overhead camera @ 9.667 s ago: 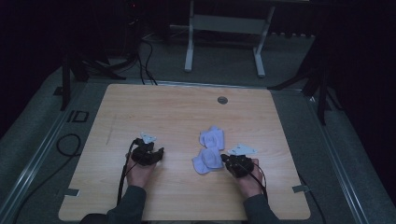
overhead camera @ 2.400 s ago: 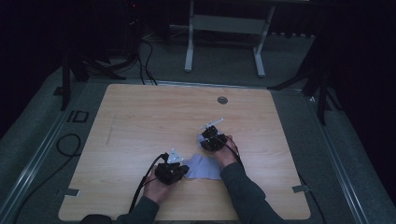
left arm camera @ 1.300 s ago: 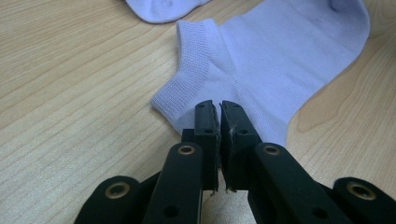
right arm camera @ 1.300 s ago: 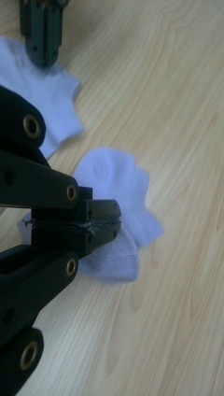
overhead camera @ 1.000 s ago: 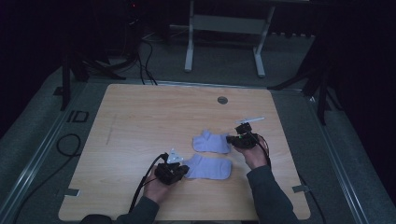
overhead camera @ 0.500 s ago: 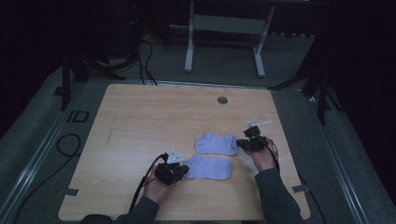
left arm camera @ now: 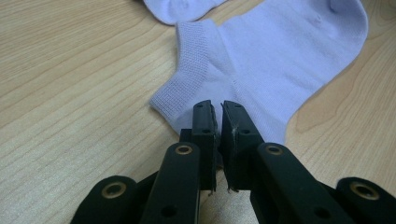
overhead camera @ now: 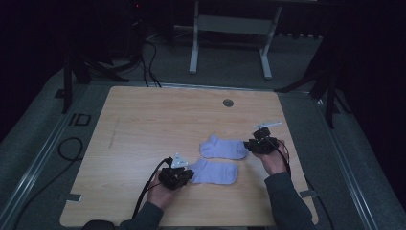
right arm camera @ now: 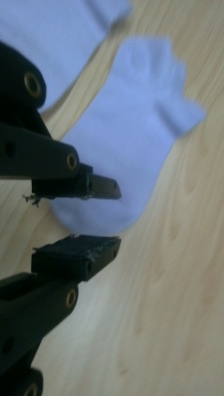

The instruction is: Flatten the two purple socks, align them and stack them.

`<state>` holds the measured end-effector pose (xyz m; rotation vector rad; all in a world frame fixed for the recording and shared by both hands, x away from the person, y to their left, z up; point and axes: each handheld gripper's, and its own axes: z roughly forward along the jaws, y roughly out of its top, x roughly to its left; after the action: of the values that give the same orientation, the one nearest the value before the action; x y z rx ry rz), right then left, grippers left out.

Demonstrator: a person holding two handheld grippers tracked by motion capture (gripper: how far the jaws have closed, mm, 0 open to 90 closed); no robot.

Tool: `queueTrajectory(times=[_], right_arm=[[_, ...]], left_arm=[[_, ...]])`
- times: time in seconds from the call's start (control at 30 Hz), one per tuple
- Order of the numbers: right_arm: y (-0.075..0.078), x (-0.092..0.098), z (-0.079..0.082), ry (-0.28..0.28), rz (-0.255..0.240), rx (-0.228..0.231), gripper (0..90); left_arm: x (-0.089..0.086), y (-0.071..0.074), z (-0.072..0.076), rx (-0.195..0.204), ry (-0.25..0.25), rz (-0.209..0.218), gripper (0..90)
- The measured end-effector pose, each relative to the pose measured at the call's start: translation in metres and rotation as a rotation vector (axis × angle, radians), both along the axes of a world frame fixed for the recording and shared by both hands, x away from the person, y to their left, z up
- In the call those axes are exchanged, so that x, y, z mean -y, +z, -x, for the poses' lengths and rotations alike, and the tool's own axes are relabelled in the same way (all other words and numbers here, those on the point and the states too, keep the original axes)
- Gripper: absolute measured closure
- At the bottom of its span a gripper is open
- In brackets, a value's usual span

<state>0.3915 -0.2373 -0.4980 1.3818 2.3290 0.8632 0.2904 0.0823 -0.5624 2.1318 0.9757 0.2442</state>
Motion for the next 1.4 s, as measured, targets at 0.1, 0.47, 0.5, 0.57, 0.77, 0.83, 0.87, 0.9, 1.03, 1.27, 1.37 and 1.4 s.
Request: queueTrajectory(times=[0.1,0.47,0.5,0.57,0.77,0.83,0.87,0.9,1.03,1.27,1.37,1.4], right_arm=[[0.005,-0.009,0.000,0.057,0.003,0.026,65.2],[0.008,-0.051,-0.005,0.253,0.036,0.043,64.4],[0.007,-0.055,-0.006,0.260,0.037,0.039,64.1],[0.005,-0.060,-0.008,0.277,0.046,0.039,63.6],[-0.003,-0.078,-0.013,0.341,0.070,0.045,58.0],[-0.005,-0.082,-0.014,0.358,0.058,0.036,56.9],[-0.005,-0.082,-0.014,0.358,0.058,0.036,56.9],[-0.009,-0.088,-0.016,0.375,0.063,0.036,55.1],[-0.015,-0.092,-0.019,0.386,0.072,0.028,53.8],[-0.025,-0.099,-0.022,0.435,0.101,0.018,51.7],[-0.029,-0.101,-0.022,0.450,0.109,0.016,51.0],[-0.030,-0.102,-0.023,0.456,0.108,0.014,50.8]], left_arm=[[0.000,0.000,0.000,0.001,-0.002,0.000,82.6],[-0.002,0.003,0.001,0.012,0.008,0.011,78.6],[-0.002,0.003,0.001,0.012,0.008,0.011,78.4],[-0.004,0.006,0.001,0.021,0.013,0.023,77.8],[-0.009,0.009,0.001,0.025,0.022,0.028,76.6],[-0.009,0.009,0.000,0.027,0.024,0.026,76.0],[-0.009,0.009,0.000,0.027,0.024,0.026,76.0],[-0.010,0.010,0.000,0.027,0.027,0.027,76.0],[-0.012,0.010,-0.001,0.028,0.034,0.030,75.6],[-0.015,0.011,-0.002,0.025,0.042,0.031,75.2],[-0.015,0.010,-0.002,0.023,0.041,0.029,75.2],[-0.015,0.010,-0.002,0.023,0.041,0.029,75.2]])
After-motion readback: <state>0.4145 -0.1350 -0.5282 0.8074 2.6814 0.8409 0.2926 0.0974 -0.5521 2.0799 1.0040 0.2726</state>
